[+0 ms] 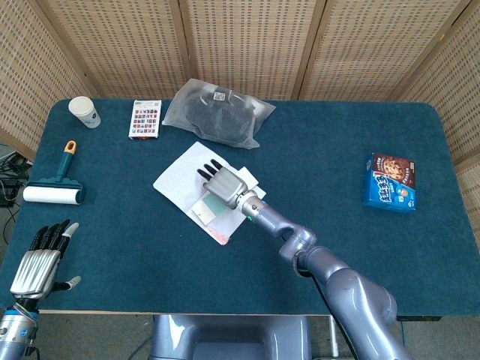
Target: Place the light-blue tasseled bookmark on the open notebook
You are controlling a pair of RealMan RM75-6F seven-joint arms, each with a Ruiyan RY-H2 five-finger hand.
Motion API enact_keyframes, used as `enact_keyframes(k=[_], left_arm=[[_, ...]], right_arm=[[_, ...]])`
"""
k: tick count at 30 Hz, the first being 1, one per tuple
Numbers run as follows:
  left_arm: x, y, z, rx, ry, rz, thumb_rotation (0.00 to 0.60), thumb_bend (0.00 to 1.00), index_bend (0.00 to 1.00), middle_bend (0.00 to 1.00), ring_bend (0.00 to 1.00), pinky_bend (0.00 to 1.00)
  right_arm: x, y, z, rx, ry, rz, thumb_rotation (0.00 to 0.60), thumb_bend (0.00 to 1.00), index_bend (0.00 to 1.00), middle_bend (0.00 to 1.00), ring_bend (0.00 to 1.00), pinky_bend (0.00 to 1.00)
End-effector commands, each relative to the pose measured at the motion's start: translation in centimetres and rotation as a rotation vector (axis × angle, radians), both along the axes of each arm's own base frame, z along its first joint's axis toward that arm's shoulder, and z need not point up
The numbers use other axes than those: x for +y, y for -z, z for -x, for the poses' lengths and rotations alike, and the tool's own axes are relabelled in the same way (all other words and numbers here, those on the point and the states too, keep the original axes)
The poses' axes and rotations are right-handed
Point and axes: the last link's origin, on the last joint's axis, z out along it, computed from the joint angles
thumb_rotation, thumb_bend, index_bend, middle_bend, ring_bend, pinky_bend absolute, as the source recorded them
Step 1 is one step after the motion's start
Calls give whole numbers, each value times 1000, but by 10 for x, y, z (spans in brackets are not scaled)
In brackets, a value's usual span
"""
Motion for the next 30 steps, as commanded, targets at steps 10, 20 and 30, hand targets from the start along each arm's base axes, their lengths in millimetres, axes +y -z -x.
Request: enact_keyframes(k=[10, 20, 30], left_arm=[[2, 1, 2, 2, -11, 3, 600, 0, 0, 0, 0, 0], [3, 1, 4, 2, -22, 1, 600, 0, 0, 0, 0, 0], [3, 1, 5, 4, -26, 2, 600, 0, 0, 0, 0, 0]], right_arm=[[1, 6, -6, 16, -56, -9, 600, 198, 591, 113, 27, 85], [-2, 9, -5, 45, -72, -8, 600, 198, 591, 110, 27, 85], [-2, 11, -8, 51, -89, -9, 600, 198, 590, 106, 27, 81]])
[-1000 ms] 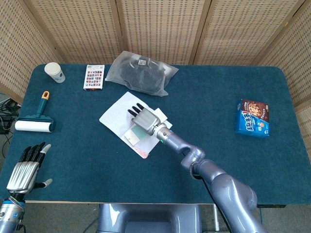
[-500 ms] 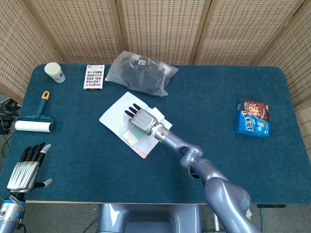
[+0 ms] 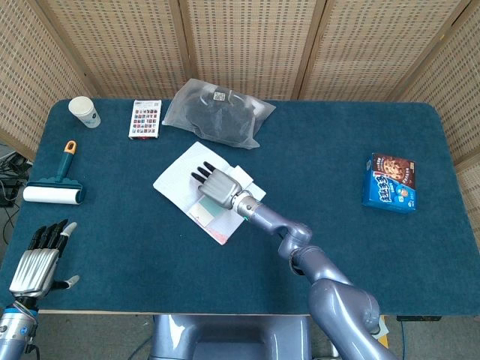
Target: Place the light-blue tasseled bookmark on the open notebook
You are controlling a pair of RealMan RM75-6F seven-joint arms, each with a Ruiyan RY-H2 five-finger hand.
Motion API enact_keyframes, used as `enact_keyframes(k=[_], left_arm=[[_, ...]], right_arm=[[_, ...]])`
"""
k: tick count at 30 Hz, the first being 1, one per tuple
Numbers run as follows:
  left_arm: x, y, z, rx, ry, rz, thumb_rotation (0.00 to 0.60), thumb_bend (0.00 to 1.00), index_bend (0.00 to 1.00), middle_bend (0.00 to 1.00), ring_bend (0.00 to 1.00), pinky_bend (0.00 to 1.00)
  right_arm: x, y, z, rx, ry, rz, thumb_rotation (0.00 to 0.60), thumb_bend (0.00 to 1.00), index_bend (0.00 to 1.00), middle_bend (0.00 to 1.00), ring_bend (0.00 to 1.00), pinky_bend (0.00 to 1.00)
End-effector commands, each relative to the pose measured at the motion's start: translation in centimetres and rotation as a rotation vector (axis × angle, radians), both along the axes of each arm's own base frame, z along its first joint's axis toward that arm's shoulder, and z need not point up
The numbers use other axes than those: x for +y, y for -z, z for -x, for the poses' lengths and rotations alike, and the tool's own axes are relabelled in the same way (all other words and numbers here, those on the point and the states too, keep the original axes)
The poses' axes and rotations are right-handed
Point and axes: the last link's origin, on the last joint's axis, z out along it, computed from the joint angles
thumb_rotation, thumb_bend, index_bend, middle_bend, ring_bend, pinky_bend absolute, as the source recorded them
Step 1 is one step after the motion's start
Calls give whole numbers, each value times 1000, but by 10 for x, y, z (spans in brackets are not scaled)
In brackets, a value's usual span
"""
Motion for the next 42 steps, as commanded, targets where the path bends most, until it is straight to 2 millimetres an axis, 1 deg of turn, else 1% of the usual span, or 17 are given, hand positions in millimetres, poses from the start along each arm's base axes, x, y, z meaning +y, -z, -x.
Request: enact_keyframes(k=[1, 3, 5, 7, 9, 12, 14, 17, 20, 23, 25, 28, 30, 33, 35, 38, 42], left_arm=[[0, 0, 0, 0, 0, 2, 600, 0, 0, 0, 0, 0], [0, 0, 0, 0, -1, 3, 600, 0, 0, 0, 0, 0], [0, 0, 0, -1, -1, 2, 600, 0, 0, 0, 0, 0], [0, 0, 0, -2, -2, 1, 600, 0, 0, 0, 0, 0], [0, 0, 1, -1, -3, 2, 600, 0, 0, 0, 0, 0], [0, 0, 0, -1, 0, -1, 600, 0, 0, 0, 0, 0], [0, -1, -1, 0, 2, -3, 600, 0, 0, 0, 0, 0], [-1, -1, -1, 1, 5, -6, 600, 0, 0, 0, 0, 0], [-1, -2, -3, -2, 11, -11, 600, 0, 0, 0, 0, 0], [-3, -3, -4, -6, 17, -11, 600, 0, 0, 0, 0, 0], [-3, -3, -5, -7, 20, -11, 600, 0, 0, 0, 0, 0], [-4, -4, -6, -6, 29, -12, 600, 0, 0, 0, 0, 0], [-5, -4, -8, -3, 35, -14, 600, 0, 0, 0, 0, 0], [-7, -4, -10, 2, 44, -19, 600, 0, 0, 0, 0, 0], [-8, -5, -11, 5, 51, -25, 600, 0, 0, 0, 0, 0], [-10, -5, -13, 11, 61, -29, 600, 0, 0, 0, 0, 0], [-12, -5, -16, 18, 73, -34, 600, 0, 0, 0, 0, 0]], right_arm=[[0, 1, -2, -1, -4, -1, 600, 198, 590, 105, 27, 81], [0, 1, -3, -2, -4, -1, 600, 198, 586, 103, 27, 81], [0, 1, -4, -2, -2, -1, 600, 198, 545, 92, 24, 79], [-1, 2, -3, 2, 1, 2, 600, 198, 445, 72, 14, 73], [-1, 1, -3, 2, 6, 4, 600, 197, 296, 47, 2, 65], [-2, 0, -3, -2, 7, 10, 600, 197, 161, 25, 0, 58], [-2, -1, -3, -5, 8, 12, 600, 196, 105, 13, 0, 54], [-3, -3, -4, -12, 6, 17, 600, 196, 51, 0, 0, 50], [-4, -8, -2, -28, 0, 20, 600, 196, 48, 0, 0, 48], [-3, -16, 3, -58, -4, 23, 600, 203, 74, 15, 0, 51], [-2, -20, 6, -74, -3, 20, 600, 244, 97, 34, 0, 63], [1, -31, 12, -98, 4, 8, 600, 421, 117, 36, 0, 75], [4, -40, 16, -109, 6, 6, 600, 585, 137, 40, 0, 75], [12, -50, 22, -111, 18, -3, 600, 741, 151, 45, 0, 73], [17, -56, 26, -106, 25, -4, 600, 796, 173, 47, 0, 71], [27, -63, 32, -103, 40, -4, 600, 846, 230, 46, 0, 67], [40, -71, 39, -92, 64, -4, 600, 908, 241, 39, 0, 56]])
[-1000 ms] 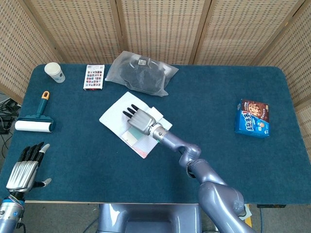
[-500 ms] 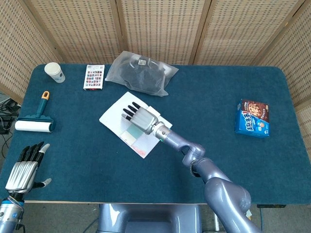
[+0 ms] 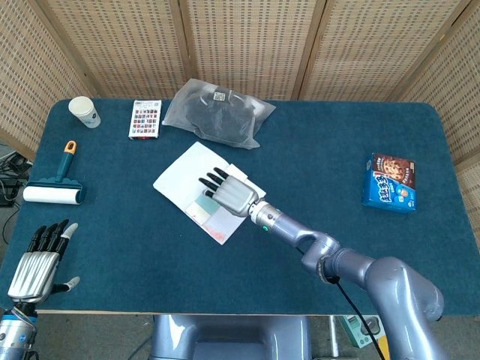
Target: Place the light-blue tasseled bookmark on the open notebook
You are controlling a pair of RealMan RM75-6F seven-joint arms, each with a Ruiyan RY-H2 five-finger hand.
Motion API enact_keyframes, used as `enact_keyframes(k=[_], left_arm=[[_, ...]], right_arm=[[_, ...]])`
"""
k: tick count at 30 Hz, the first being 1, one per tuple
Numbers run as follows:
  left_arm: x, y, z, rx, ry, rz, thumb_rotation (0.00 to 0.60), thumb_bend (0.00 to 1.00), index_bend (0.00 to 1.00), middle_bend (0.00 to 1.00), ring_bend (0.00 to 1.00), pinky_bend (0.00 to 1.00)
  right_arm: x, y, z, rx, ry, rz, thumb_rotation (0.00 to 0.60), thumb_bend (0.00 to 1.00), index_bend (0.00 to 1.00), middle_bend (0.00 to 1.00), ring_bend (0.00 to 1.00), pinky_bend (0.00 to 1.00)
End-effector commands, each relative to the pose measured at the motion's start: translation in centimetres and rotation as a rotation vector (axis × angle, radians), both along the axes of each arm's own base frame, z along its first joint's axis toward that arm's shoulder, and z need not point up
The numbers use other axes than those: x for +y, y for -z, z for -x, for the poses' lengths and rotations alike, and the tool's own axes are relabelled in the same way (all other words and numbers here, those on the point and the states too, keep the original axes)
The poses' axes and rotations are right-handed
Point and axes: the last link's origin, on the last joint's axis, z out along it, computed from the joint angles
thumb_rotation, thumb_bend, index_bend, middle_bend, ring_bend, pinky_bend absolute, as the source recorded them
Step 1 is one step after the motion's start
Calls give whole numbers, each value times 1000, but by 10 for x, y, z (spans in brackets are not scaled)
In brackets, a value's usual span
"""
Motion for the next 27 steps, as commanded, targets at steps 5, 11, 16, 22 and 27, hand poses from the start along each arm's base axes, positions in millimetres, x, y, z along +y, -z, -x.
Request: enact_keyframes(k=[5, 11, 16, 22, 27], left_arm=[[-2, 2, -4, 5, 13, 0, 600, 0, 0, 0, 0, 0], [-3, 3, -4, 4, 17, 9, 600, 0, 0, 0, 0, 0], [-2, 3, -3, -2, 12, 10, 600, 0, 0, 0, 0, 0], [-2, 4, -2, -4, 11, 20, 600, 0, 0, 0, 0, 0], [-1, 6, -2, -4, 9, 26, 600, 0, 0, 0, 0, 0]], right_arm=[[11, -19, 12, 22, 71, 32, 600, 940, 244, 39, 0, 48], [10, -8, 13, 66, 94, 28, 600, 937, 256, 41, 0, 47], [6, 3, 20, 110, 124, 21, 600, 932, 273, 39, 0, 40], [4, 11, 25, 124, 141, 24, 600, 919, 279, 40, 0, 40], [2, 13, 24, 124, 139, 26, 600, 914, 275, 32, 0, 37]])
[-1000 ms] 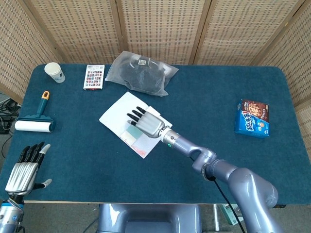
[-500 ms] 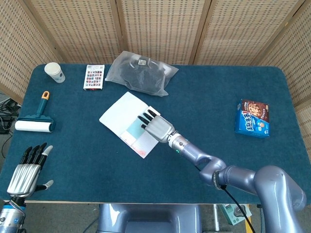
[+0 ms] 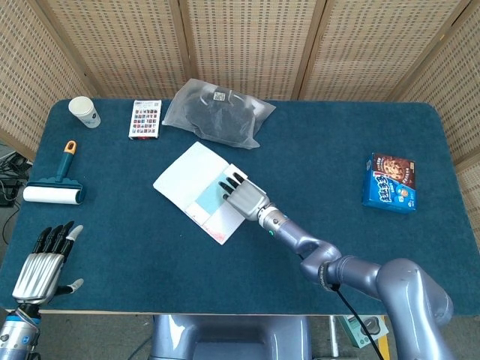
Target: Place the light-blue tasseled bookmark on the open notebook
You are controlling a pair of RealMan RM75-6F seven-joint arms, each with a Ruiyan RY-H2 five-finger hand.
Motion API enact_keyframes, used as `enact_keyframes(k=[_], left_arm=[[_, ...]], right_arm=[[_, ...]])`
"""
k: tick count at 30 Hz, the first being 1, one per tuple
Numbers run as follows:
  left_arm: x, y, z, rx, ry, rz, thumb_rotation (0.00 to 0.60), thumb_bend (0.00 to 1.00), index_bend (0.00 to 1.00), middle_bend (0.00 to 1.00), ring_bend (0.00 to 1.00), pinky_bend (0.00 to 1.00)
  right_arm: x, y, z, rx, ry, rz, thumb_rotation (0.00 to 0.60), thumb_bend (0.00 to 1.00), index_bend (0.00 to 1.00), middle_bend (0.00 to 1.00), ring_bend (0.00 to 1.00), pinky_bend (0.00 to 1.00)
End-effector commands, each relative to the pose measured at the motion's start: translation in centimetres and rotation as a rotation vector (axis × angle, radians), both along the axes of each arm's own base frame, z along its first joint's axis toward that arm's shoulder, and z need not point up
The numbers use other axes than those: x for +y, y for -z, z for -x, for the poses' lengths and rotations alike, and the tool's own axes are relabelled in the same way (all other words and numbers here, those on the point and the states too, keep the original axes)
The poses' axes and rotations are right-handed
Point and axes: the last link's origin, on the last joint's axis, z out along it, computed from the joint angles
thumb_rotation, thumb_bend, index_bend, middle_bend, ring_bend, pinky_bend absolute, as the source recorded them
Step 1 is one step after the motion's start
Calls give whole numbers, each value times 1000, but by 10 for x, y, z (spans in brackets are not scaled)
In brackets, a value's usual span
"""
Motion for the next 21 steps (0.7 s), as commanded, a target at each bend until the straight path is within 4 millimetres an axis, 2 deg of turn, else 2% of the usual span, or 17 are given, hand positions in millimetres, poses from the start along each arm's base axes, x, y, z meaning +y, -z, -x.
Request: enact_keyframes(k=[1, 21], left_arm=[[0, 1, 1, 1, -2, 3, 600, 0, 0, 0, 0, 0], [2, 6, 4, 0, -18, 25, 600, 0, 0, 0, 0, 0]], right_arm=[[0, 2, -1, -4, -3, 0, 600, 914, 275, 31, 0, 37], [-6, 19, -9, -7, -6, -6, 600, 892, 251, 13, 0, 32]])
